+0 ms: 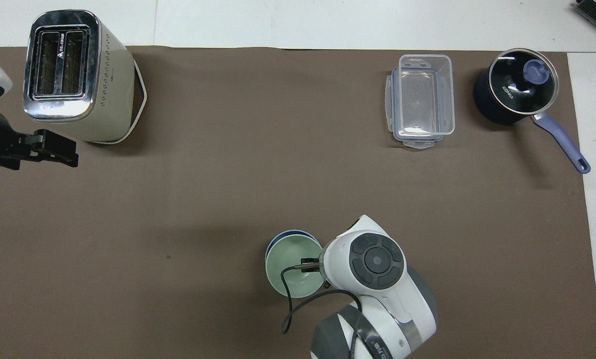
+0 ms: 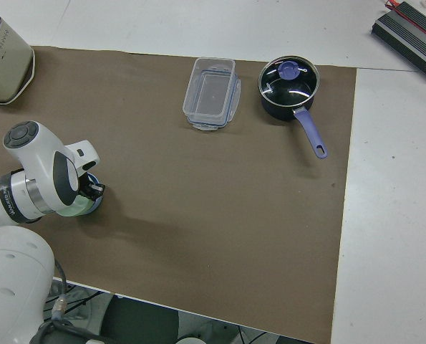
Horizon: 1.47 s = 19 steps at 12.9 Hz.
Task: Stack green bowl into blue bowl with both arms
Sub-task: 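Carry the green bowl over the blue bowl with the right gripper, then lower the green bowl into the blue bowl and open the right gripper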
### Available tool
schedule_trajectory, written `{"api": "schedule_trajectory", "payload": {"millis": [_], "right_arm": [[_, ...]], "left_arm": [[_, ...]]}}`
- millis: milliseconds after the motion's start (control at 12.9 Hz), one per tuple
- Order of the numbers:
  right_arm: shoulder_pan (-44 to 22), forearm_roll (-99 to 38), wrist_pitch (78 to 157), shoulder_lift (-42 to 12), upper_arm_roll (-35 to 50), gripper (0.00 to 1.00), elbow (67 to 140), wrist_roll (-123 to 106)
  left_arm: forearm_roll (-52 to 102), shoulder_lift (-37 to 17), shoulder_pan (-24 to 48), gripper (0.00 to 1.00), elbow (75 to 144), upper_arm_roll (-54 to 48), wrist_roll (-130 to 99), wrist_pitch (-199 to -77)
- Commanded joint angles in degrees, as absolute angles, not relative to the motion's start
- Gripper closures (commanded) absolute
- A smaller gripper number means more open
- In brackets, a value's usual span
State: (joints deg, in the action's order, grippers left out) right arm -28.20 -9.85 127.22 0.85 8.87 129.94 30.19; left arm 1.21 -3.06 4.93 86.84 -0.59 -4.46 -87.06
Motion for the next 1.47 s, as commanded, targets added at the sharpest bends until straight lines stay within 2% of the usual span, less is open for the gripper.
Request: {"api": "schedule_trajectory", "payload": {"millis": [0, 310, 543, 1396], "right_arm": [[-28.4, -11.2, 129.3, -0.3, 8.8, 1.0, 130.0, 30.8], [-28.9, -11.3, 131.0, -1.2, 8.8, 1.0, 130.1, 30.8], [-28.9, -11.3, 132.5, -1.3, 8.8, 0.96, 130.1, 30.8], [-28.2, -9.7, 131.3, 0.3, 8.4, 0.96, 130.2, 30.0]], "left_arm": [[0.8, -3.6, 4.3, 0.0, 85.5, -1.0, -4.1, -85.8], [0.8, -3.6, 4.3, 0.0, 85.5, -1.0, -4.1, -85.8], [0.8, -3.6, 4.3, 0.0, 85.5, -1.0, -4.1, -85.8], [0.8, -3.6, 4.3, 0.0, 85.5, -1.0, -4.1, -85.8]]}}
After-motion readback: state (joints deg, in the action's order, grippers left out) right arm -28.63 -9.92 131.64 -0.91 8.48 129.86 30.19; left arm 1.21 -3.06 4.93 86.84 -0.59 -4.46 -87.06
